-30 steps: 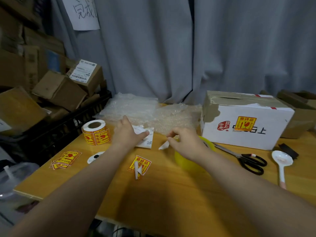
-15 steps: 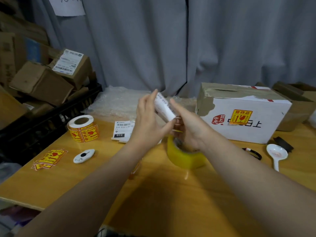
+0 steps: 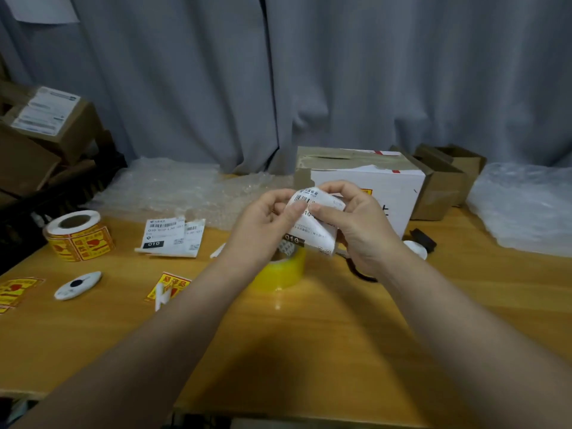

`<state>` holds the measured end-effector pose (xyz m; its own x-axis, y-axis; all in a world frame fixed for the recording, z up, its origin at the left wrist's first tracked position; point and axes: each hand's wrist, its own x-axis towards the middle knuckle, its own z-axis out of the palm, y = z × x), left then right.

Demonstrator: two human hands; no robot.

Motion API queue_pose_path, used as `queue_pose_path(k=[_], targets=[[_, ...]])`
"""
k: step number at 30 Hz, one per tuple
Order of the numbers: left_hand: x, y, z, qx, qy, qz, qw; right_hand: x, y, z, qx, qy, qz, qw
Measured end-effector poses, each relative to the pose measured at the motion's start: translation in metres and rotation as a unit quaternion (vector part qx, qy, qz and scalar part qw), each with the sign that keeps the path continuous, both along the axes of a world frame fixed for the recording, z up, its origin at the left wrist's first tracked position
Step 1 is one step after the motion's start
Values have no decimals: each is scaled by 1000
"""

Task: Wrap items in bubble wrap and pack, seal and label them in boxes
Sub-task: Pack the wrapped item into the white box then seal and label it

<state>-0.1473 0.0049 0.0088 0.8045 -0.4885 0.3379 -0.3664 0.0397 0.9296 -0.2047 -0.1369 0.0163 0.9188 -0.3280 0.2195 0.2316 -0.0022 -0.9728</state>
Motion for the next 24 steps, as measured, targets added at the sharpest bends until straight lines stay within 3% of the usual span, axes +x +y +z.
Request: queue_pose_path(k=[3, 7, 10, 15, 19, 24], targets=[[-2, 1, 5, -8, 64, -30, 997, -12, -10, 5, -59, 17, 68, 996], [-5, 5, 7, 20, 126, -117, 985, -25, -20, 14, -59, 71, 152, 984], [-9, 2, 10, -2, 106, -68, 992, -27, -22, 11, -47, 64, 72, 994], [-20, -6, 10, 14, -8, 39, 999, -24, -10, -2, -35, 4, -89, 995], [-27, -8, 10, -21, 96, -9, 995, -26, -5, -7, -185, -49, -155, 969], [-21, 3, 15, -5, 225, -69, 972, -25, -15, -9, -283, -42, -167, 943]])
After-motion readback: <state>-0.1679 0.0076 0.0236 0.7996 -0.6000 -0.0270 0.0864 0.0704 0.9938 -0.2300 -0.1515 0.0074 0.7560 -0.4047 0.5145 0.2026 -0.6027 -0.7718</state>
